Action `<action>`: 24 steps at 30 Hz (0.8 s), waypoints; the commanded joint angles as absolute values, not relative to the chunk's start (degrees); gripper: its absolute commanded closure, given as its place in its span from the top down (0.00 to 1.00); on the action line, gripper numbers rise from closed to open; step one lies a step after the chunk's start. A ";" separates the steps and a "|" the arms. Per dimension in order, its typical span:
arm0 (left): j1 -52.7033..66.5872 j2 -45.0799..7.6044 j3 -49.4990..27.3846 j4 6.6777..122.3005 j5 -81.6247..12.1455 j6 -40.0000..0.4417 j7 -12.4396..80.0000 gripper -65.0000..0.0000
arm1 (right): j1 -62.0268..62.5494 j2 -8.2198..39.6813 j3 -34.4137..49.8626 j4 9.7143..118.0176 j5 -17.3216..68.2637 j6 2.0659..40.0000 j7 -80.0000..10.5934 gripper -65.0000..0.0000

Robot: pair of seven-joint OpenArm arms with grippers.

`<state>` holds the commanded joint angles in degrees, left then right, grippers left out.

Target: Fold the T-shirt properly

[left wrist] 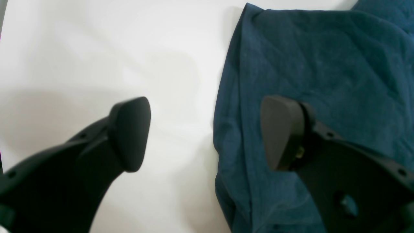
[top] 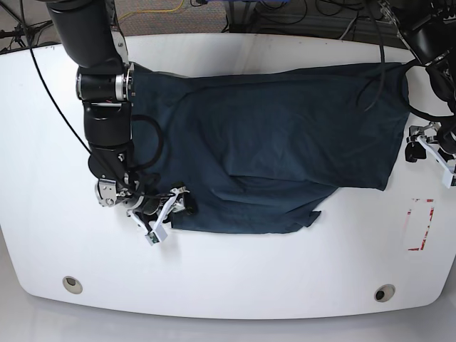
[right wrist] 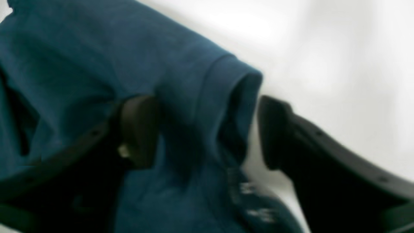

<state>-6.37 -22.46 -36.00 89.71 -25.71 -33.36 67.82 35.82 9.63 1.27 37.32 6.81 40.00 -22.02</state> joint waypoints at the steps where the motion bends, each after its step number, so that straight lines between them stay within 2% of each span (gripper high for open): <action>1: -6.37 -22.46 -36.00 89.80 -25.71 -33.36 67.82 0.76 | 35.47 9.63 1.36 37.41 6.81 40.00 -22.11 0.41; 6: -6.37 -22.46 -36.00 89.71 -25.71 -33.36 67.82 0.76 | 32.48 10.68 1.36 40.22 6.81 40.00 -22.29 0.18; 8: -6.37 -22.46 -35.91 89.71 -25.71 -33.36 67.82 0.76 | 30.64 11.38 1.36 42.86 6.81 40.00 -22.99 0.13; 15: -6.37 -22.46 -35.91 89.71 -25.71 -33.36 67.82 0.76 | 22.90 12.97 3.74 56.31 6.90 40.00 -30.81 0.13; 24: -6.37 -22.46 -31.08 89.71 -25.71 -33.36 67.82 0.76 | 10.77 13.05 10.86 73.36 6.55 40.00 -39.78 0.13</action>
<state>-6.37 -22.46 -31.08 89.71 -25.71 -33.36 67.82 10.77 13.05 10.86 73.36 6.55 40.00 -39.78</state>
